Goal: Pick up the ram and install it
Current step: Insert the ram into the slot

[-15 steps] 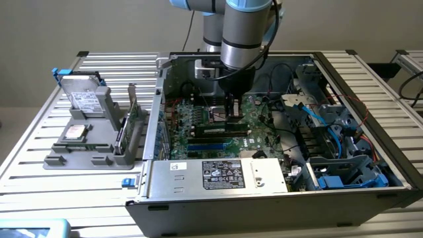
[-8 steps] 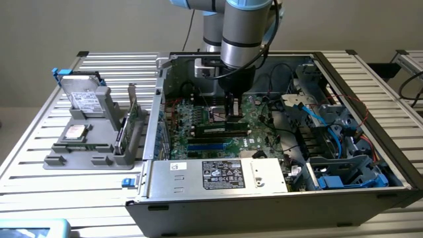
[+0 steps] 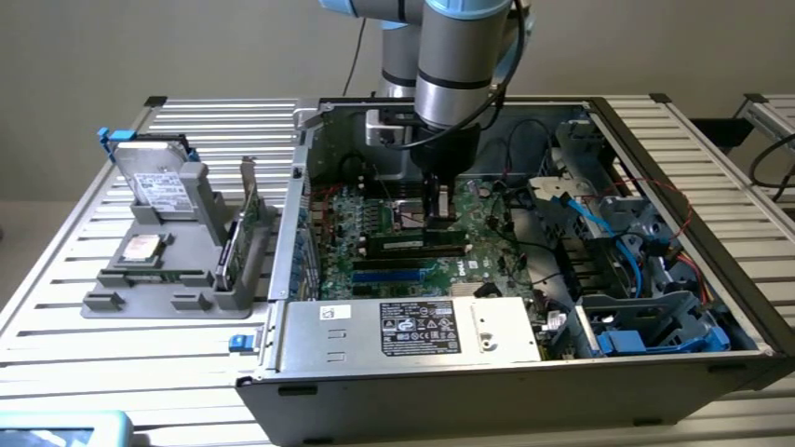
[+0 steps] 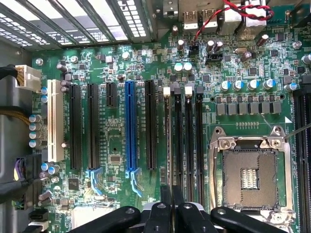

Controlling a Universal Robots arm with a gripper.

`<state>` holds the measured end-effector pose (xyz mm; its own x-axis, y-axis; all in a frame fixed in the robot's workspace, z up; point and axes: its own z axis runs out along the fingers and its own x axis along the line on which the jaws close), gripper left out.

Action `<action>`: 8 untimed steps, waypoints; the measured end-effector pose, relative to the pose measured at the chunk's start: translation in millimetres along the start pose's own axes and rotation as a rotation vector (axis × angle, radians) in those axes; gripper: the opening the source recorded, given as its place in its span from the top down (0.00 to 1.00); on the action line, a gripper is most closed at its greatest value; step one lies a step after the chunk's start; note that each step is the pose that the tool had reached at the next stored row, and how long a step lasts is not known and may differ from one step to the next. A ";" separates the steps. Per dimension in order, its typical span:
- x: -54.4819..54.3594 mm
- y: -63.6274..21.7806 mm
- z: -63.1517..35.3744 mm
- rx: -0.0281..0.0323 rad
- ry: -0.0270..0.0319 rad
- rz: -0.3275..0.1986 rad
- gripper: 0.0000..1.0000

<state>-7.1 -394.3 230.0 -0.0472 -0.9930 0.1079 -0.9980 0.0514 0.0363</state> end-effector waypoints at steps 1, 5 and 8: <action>0.2 -0.1 -0.2 -0.0001 0.0000 0.000 0.88; 2.0 -1.8 -3.5 0.0001 -0.0001 0.000 0.88; 2.9 -3.5 -6.7 0.0001 -0.0002 0.000 0.88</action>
<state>-3.5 -396.6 236.8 -0.0473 -0.9930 0.1078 -0.9980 0.0515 0.0362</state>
